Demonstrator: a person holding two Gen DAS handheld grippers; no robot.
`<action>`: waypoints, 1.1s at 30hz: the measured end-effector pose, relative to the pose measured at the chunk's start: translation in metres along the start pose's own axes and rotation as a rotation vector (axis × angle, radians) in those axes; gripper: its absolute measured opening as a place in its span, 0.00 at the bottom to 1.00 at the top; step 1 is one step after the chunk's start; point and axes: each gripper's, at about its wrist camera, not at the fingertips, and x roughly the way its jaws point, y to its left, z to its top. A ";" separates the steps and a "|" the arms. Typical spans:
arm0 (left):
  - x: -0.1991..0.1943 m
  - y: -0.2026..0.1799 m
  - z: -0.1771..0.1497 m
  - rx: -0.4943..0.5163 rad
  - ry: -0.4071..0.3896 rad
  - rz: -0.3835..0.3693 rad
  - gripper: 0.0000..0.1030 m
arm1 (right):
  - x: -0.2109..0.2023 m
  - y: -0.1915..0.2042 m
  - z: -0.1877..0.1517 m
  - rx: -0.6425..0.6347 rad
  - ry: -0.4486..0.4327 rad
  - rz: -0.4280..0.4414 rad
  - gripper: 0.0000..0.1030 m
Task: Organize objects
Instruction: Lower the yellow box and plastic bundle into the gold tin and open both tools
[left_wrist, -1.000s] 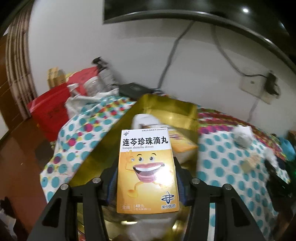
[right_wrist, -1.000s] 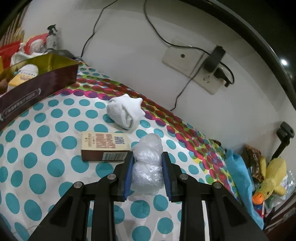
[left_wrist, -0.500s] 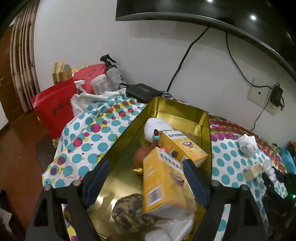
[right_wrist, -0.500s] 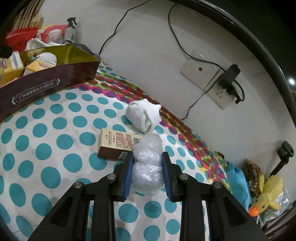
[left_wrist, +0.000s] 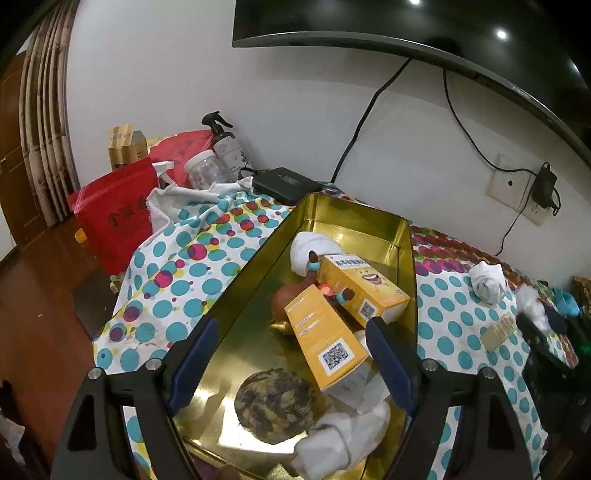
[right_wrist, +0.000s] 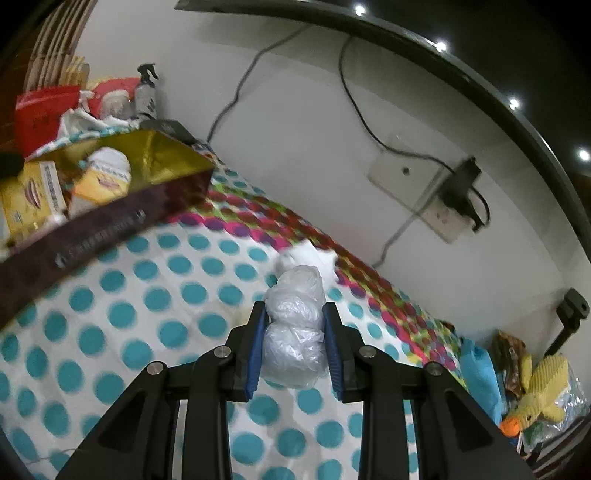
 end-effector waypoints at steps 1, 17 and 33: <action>0.001 0.002 -0.001 -0.003 0.005 0.001 0.81 | -0.001 0.004 0.005 0.001 -0.007 0.007 0.27; 0.013 0.022 0.001 -0.065 0.048 -0.037 0.81 | 0.001 0.079 0.118 -0.039 -0.111 0.153 0.27; 0.016 0.028 0.003 -0.108 0.059 -0.068 0.81 | 0.029 0.123 0.162 -0.094 -0.102 0.227 0.28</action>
